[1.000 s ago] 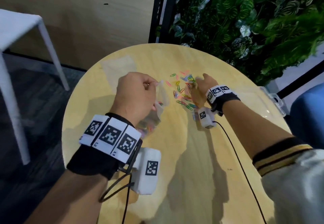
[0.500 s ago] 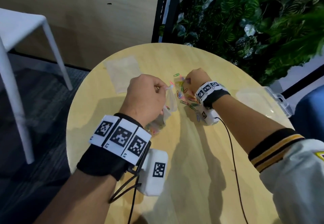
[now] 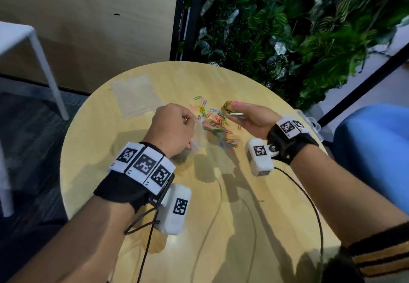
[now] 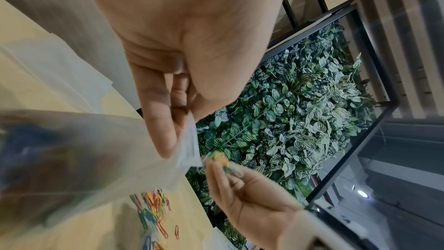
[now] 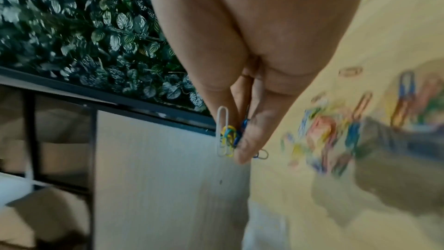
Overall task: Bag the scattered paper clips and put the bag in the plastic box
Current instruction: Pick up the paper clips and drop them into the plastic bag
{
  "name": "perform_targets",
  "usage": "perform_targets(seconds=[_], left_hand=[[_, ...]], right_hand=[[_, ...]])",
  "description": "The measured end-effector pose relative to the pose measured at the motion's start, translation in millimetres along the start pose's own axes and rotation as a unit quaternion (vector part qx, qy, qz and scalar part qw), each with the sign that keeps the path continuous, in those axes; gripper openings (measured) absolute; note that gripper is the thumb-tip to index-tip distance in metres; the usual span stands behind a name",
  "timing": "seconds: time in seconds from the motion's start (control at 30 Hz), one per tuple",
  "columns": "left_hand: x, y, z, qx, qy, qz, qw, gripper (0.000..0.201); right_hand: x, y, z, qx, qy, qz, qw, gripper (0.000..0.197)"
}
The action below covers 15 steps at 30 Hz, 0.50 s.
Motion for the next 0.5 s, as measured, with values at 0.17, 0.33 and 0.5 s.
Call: perform_targets(seconds=[0.17,0.33,0.5], left_hand=[[-3.0,1.1,-8.1,-0.021,0.008,0.006,1.0,0.019],[-6.5,3.1,-9.6,-0.021,0.024,0.018,0.999,0.018],[-7.6,2.1,-6.0,-0.017,0.031,0.022,0.999,0.019]], right_hand=[[-32.3,42.3,-39.7,0.116,0.052,-0.06,0.99,0.013],[-44.2,42.3,-51.3,0.097,0.046,-0.101,0.989,0.019],[-41.3,44.5,-57.3,0.07,0.167,-0.051,0.982,0.029]])
Point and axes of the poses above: each hand's wrist, its own y-axis away from the middle knuckle, its own z-axis out of the back of the hand, x = y × z, the point moved 1 cm from there along -y, towards the middle knuckle, and after that the axes turned 15 degrees about -z, right-handed, at the moved point
